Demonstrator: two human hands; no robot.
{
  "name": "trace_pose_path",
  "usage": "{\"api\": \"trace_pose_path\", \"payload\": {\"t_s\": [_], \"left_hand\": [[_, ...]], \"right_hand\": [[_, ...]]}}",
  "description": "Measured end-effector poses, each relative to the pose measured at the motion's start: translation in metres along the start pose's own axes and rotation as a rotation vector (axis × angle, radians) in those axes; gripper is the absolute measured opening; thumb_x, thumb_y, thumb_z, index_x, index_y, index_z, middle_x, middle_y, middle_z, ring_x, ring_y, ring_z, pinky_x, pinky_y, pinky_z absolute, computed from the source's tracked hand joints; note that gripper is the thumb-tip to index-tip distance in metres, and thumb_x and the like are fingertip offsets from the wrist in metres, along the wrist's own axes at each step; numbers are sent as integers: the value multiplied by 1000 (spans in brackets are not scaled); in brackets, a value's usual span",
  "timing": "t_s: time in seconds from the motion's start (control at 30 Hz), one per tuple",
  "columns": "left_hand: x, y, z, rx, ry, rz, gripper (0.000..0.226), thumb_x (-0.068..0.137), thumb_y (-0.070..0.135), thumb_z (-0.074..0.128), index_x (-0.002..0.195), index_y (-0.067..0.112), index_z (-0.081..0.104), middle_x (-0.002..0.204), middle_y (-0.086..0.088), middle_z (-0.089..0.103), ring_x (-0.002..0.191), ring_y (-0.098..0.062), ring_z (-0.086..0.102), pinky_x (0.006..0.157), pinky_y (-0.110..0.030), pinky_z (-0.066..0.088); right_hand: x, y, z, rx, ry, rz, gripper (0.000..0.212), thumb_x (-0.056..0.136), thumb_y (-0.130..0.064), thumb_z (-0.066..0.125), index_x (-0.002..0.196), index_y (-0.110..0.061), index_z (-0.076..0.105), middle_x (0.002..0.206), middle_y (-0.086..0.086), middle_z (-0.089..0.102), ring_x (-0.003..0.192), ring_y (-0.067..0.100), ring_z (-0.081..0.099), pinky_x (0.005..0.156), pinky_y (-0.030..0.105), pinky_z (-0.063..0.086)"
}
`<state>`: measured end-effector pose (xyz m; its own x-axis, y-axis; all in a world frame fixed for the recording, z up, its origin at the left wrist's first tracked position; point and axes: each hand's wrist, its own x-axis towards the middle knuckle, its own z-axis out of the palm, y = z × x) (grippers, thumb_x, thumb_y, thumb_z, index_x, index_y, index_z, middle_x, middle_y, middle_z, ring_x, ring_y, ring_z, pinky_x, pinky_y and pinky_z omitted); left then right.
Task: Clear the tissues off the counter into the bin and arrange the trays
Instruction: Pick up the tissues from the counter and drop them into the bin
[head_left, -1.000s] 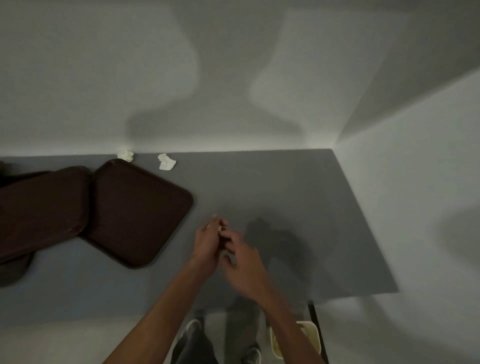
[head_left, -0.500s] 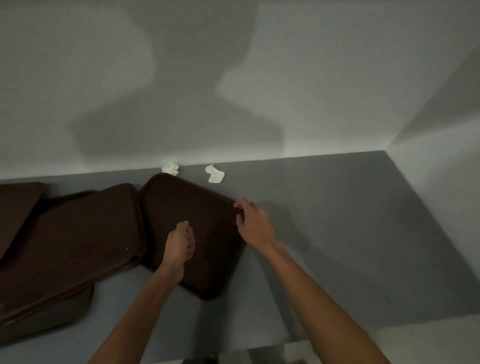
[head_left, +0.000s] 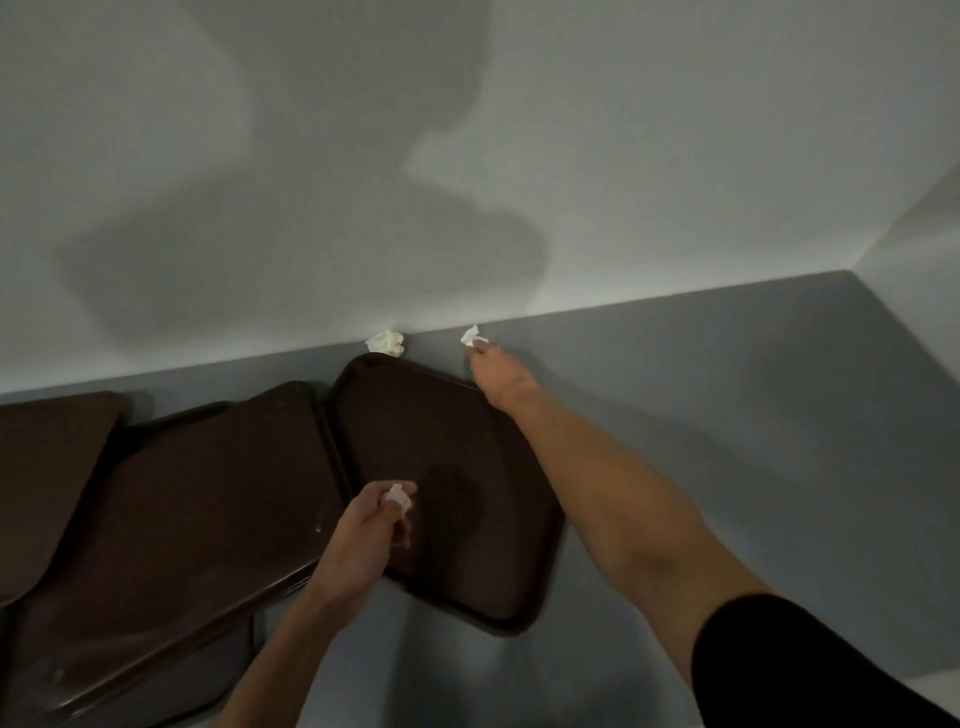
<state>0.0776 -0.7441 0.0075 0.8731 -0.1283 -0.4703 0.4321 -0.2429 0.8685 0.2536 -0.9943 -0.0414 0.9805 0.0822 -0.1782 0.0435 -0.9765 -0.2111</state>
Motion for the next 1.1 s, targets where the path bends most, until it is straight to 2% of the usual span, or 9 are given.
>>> {"api": "trace_pose_path", "payload": {"t_s": [0.1,0.17,0.33,0.47,0.57,0.67,0.8,0.9,1.1], "left_hand": [[-1,-3,1,7,-81,29,25,107,10,52,120,19,71,110,-11,72,95,-20,74,86,-31,59],[-2,-1,9,-22,-116,49,28,106,5,53,124,16,70,117,-10,71,104,-24,75,92,-32,59],[-8,11,54,-25,-152,151,26,101,3,60,125,11,69,109,-14,74,101,-32,74,86,-30,62],[-24,16,111,23,-237,147,21,99,6,64,118,13,71,105,-7,78,100,-25,74,88,-31,60],[-48,16,166,89,-322,170,19,99,9,66,116,12,72,104,-6,78,98,-19,73,87,-26,59],[-83,11,227,135,-399,186,16,96,10,69,111,13,75,101,0,80,96,-10,73,84,-20,57],[-142,-8,317,214,-472,223,17,93,5,73,103,18,77,93,18,79,84,5,72,76,-9,51],[-188,-33,379,230,-532,207,19,92,10,76,109,15,79,101,4,81,94,-6,75,83,-17,55],[-254,-107,481,260,-544,85,22,87,9,81,106,12,71,102,-5,79,94,-20,76,83,-30,61]], "right_hand": [[-21,-1,-1,41,121,108,33,104,5,46,132,0,63,132,21,67,120,39,67,98,46,54],[-36,9,-4,73,150,168,30,104,2,47,129,-2,64,128,21,67,118,41,67,97,47,54],[-105,58,-14,351,244,420,31,99,-6,54,120,-24,68,116,18,71,109,42,69,90,45,55],[-203,97,-22,624,379,504,28,94,-1,60,109,-14,80,109,14,78,106,32,72,87,29,47],[-293,129,-15,710,433,546,31,94,1,64,106,-20,83,109,0,80,105,17,71,87,12,41],[-388,157,-3,811,515,659,33,94,-4,65,98,-31,83,99,-16,74,90,5,67,88,21,50],[-518,186,17,1067,646,822,27,97,-21,60,92,-36,82,101,-16,78,96,3,71,90,30,54],[-604,209,39,1130,695,939,10,93,-29,76,94,-38,80,98,-17,78,91,3,73,82,32,60],[-726,263,108,1004,644,1140,20,92,-23,78,95,-41,71,95,-18,75,85,-2,69,73,32,60]]}}
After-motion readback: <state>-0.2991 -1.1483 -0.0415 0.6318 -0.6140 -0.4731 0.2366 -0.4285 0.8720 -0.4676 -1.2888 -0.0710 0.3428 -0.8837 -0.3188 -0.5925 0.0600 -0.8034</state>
